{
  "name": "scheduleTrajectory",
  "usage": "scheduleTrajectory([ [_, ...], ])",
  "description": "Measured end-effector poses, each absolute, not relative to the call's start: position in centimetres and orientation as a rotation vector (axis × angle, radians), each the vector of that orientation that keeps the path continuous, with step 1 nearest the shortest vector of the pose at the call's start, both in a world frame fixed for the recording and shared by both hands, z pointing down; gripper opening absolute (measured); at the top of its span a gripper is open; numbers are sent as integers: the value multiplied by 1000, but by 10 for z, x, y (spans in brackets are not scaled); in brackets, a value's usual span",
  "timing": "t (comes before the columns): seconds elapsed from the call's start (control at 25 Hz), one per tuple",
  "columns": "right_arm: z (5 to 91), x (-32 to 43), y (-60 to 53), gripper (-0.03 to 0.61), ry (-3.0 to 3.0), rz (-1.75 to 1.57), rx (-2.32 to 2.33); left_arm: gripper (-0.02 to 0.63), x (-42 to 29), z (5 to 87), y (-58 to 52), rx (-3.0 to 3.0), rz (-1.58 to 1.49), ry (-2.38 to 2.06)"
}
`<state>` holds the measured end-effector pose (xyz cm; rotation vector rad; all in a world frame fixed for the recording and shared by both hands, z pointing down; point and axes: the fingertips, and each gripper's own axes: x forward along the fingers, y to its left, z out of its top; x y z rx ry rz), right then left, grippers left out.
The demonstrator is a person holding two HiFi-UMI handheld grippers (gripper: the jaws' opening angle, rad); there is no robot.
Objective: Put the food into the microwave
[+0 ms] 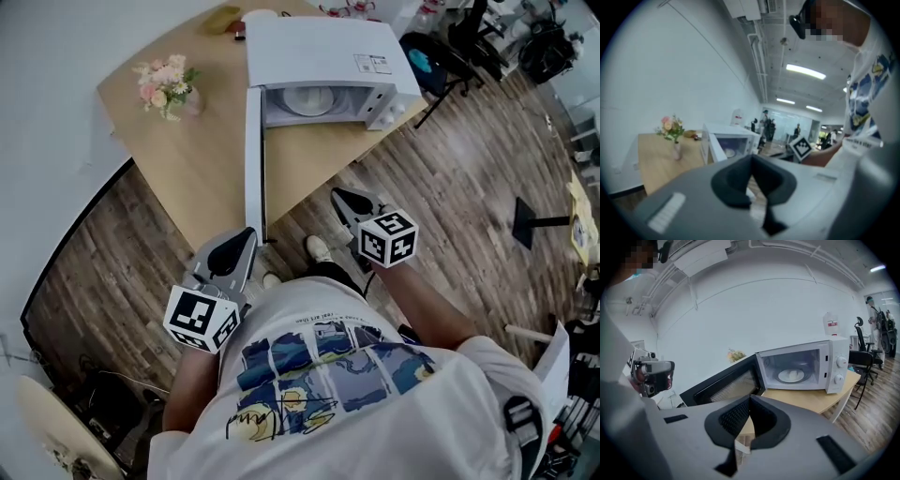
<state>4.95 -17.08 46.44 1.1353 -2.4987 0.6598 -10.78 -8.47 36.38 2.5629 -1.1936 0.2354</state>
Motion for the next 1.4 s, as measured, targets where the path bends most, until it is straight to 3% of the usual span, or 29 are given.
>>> scheduleTrajectory([
  [1.4, 445, 23, -113, 6, -2483, 572, 1085, 8, -120, 371, -56, 2591, 146, -1093],
])
